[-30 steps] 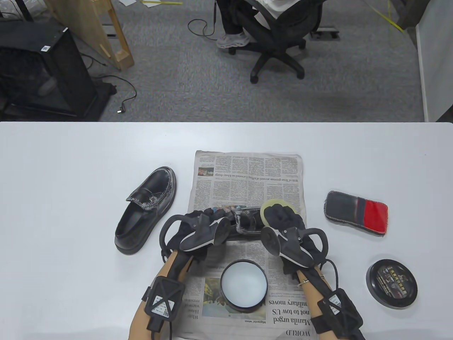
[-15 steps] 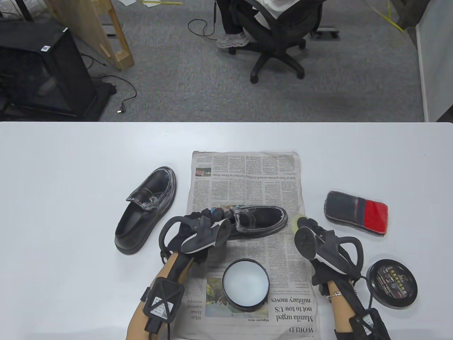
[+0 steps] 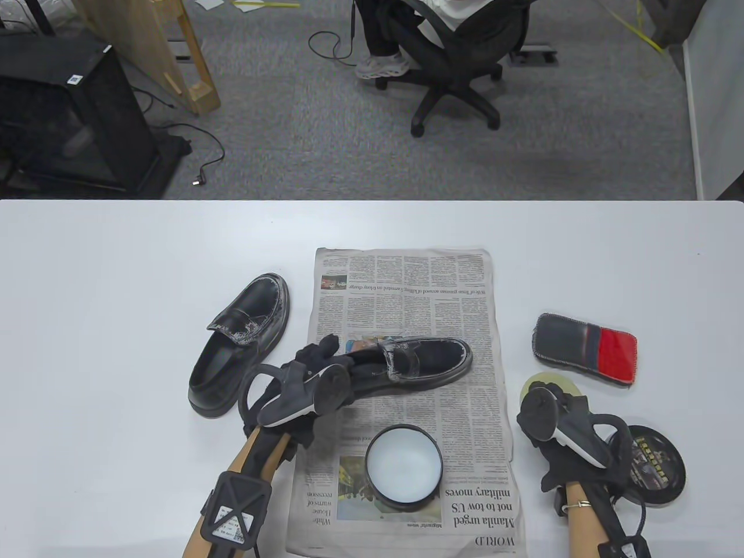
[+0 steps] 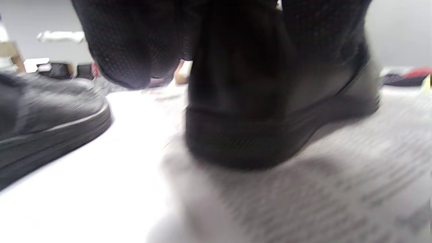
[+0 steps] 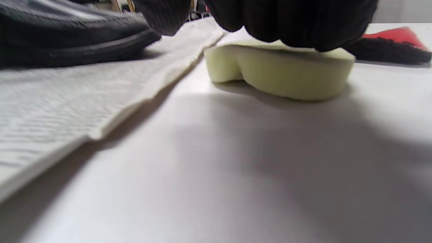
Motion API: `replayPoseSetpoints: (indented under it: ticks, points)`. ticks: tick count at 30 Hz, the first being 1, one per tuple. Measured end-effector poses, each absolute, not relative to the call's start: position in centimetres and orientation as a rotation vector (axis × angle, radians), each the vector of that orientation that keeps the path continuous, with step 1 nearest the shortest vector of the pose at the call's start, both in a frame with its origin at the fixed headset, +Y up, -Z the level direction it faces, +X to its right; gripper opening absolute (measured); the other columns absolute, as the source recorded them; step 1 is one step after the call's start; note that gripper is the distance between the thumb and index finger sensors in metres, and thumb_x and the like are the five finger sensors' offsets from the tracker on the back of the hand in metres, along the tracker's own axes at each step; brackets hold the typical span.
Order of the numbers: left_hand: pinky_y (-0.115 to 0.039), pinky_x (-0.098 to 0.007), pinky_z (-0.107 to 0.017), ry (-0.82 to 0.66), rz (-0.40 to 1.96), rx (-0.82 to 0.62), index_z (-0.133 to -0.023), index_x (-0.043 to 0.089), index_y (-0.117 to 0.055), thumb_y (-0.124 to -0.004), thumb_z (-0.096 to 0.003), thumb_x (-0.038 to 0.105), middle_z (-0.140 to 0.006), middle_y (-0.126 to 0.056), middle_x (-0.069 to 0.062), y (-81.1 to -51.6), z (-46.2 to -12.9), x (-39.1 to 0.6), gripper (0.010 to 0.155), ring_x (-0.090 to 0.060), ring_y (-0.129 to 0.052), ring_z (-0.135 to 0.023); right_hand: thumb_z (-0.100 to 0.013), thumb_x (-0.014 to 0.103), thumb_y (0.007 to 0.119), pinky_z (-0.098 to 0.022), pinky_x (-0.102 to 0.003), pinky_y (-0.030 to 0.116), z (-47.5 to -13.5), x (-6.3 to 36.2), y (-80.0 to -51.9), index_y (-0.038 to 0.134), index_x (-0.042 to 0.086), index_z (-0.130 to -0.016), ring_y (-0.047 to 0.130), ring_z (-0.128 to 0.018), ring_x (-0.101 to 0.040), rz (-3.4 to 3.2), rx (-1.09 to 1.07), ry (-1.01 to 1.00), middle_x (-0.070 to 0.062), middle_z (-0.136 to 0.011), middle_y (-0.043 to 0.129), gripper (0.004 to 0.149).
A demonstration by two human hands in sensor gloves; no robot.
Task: Dip and apply leather care cream with polishing sponge on shoes
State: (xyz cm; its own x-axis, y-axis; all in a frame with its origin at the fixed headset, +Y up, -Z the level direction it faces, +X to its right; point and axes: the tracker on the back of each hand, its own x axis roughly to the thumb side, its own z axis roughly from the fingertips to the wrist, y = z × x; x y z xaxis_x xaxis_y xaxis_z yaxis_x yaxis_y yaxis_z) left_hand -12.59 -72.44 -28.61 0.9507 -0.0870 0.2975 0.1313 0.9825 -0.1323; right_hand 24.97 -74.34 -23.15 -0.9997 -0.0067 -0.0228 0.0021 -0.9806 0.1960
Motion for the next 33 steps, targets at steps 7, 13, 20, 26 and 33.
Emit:
replayPoseSetpoints:
  ticks: [7, 13, 20, 26, 33]
  points:
    - [-0.096, -0.029, -0.049, -0.253, 0.081, -0.024, -0.084, 0.034, -0.086, -0.081, -0.0464, 0.048, -0.101, -0.090, -0.010, -72.6, -28.8, -13.4, 0.040, -0.032, -0.101, -0.074, -0.059, 0.049, 0.057, -0.071, -0.053, 0.064, -21.9, 23.5, -72.2, 0.039, 0.012, -0.116, 0.059, -0.103, -0.048, -3.229, -0.169, -0.059, -0.021, -0.118, 0.048, 0.070]
    - [-0.097, -0.030, -0.041, -0.136, 0.177, 0.155, -0.083, 0.030, -0.087, -0.080, -0.0489, 0.048, -0.095, -0.094, -0.015, -68.2, -26.7, -16.9, 0.039, -0.034, -0.104, -0.066, -0.059, 0.050, 0.057, -0.071, -0.054, 0.062, -21.0, 22.2, -71.3, 0.037, 0.012, -0.117, 0.057, -0.104, -0.048, -3.260, -0.326, 0.030, -0.021, -0.118, 0.046, 0.072]
    - [-0.096, -0.031, -0.042, 0.236, 0.150, 0.364, -0.085, 0.028, -0.086, -0.080, -0.0510, 0.046, -0.097, -0.091, -0.018, -64.4, -23.6, -26.7, 0.039, -0.037, -0.102, -0.067, -0.059, 0.051, 0.057, -0.071, -0.057, 0.061, -21.0, 21.8, -71.6, 0.036, 0.012, -0.117, 0.054, -0.104, -0.050, -3.265, -0.351, -0.002, -0.022, -0.119, 0.044, 0.073]
    - [-0.095, -0.033, -0.044, 0.484, 0.138, 0.345, -0.087, 0.027, -0.085, -0.080, -0.0519, 0.045, -0.101, -0.088, -0.019, -67.3, -23.1, -33.5, 0.040, -0.039, -0.099, -0.070, -0.059, 0.050, 0.057, -0.071, -0.056, 0.061, -21.3, 22.2, -71.9, 0.036, 0.011, -0.117, 0.055, -0.104, -0.051, -3.270, -0.300, -0.016, -0.023, -0.119, 0.045, 0.073]
    - [-0.096, -0.032, -0.044, 0.573, 0.112, 0.208, -0.087, 0.027, -0.086, -0.080, -0.0514, 0.044, -0.101, -0.088, -0.018, -71.3, -24.1, -35.5, 0.040, -0.038, -0.099, -0.071, -0.059, 0.050, 0.057, -0.071, -0.055, 0.061, -21.5, 22.3, -72.4, 0.038, 0.010, -0.117, 0.057, -0.103, -0.050, -3.251, -0.274, -0.040, -0.023, -0.118, 0.046, 0.073]
